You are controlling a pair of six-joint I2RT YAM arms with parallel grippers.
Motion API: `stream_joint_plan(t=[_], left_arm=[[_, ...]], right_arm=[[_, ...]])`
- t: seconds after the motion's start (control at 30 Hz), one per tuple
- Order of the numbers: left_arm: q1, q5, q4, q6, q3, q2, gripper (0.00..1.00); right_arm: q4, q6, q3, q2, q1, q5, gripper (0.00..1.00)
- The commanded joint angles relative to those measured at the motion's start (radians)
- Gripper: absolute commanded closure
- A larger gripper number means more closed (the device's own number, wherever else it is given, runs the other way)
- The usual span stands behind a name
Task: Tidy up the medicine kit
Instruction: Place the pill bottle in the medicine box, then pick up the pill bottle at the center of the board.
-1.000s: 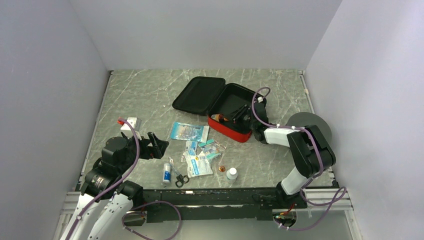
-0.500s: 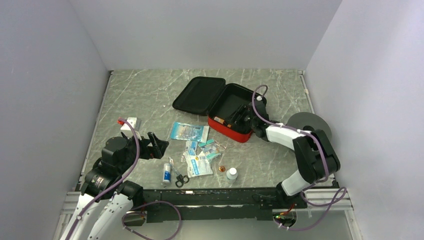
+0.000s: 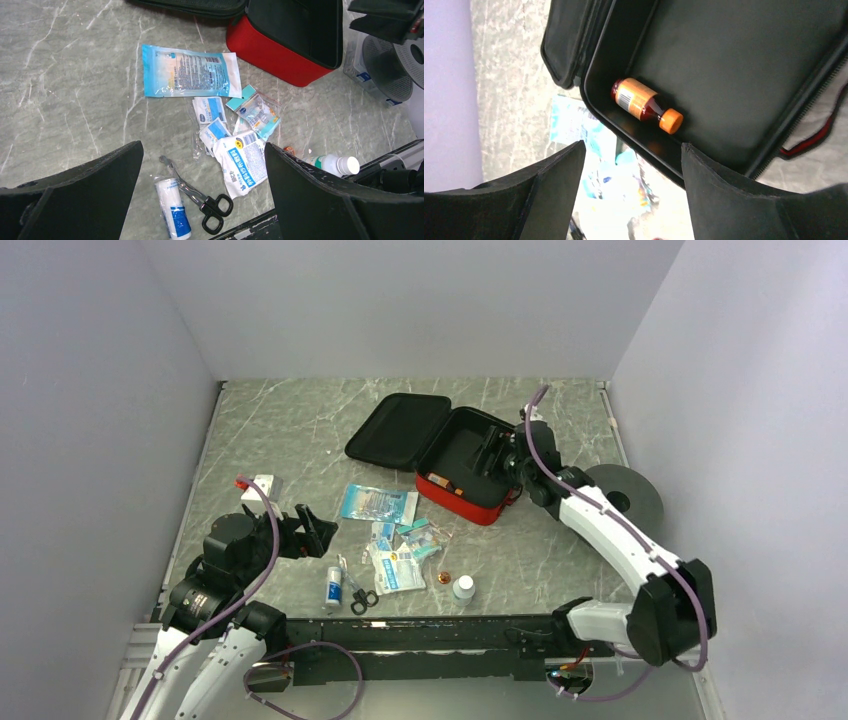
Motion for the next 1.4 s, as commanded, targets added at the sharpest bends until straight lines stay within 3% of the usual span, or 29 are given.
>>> stream_joint_plan(t=[0.0, 0.27, 0.7, 1.37], left_arm=[[-0.004, 0.010, 0.027, -0.007, 0.027, -0.002, 0.01], [-0.004, 0.005, 0.024, -0.009, 0.027, 0.000, 0.01], [-0.004, 0.000, 0.016, -0.007, 0.033, 0.012, 0.01], [-0.004, 0.008, 0.011, -0.008, 0.038, 0.006, 0.01]], right_arm=[[-0.163, -0.141, 0.052, -0.094, 0.013, 0.048, 0.27], [-0.248, -0.278, 0.031, -0.235, 0.081, -0.010, 0.27], [-0.369, -0.419, 0.030, -0.327, 0.368, 0.020, 0.25], [-0.586, -0.193, -0.025, -0.258, 0.731, 0.332, 0.30]])
